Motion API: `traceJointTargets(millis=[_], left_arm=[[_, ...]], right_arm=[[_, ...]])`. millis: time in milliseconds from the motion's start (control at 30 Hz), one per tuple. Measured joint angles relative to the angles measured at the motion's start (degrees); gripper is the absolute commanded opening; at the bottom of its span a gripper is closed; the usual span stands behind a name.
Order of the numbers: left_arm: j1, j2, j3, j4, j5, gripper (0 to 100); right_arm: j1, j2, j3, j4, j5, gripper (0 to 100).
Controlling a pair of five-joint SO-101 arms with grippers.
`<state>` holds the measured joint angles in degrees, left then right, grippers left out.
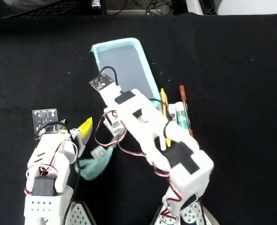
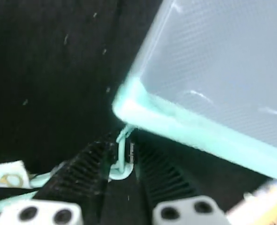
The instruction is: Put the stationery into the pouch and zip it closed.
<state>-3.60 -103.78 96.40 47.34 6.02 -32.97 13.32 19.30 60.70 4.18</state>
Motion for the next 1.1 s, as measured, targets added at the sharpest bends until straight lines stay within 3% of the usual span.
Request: traceJointTargets(millis=[200,367,533,733,833,1100], left_arm=[[0.0,0.0,0.0,0.0,0.0,30],[0.0,0.0,0.0,0.0,0.0,30],[0.0,0.0,0.0,0.0,0.0,30],[0.0,0.0,0.0,0.0,0.0,30],[0.0,0.0,0.0,0.0,0.0,30],[1.2,0.0,0.0,0.0,0.0,30]], right_arm=[[0.0,-10.3,5.1,4.2,5.4,2.4],[0.0,-12.7,12.3,-0.5,5.7,17.5],[0.0,-11.9,15.4,-3.7,5.7,19.4],[0.0,-6.8,14.2,-6.2,1.7,17.8],[0.0,-4.5,12.0,-4.9,1.1,0.3],[0.1,-5.1,10.9,-3.8,4.8,1.2]])
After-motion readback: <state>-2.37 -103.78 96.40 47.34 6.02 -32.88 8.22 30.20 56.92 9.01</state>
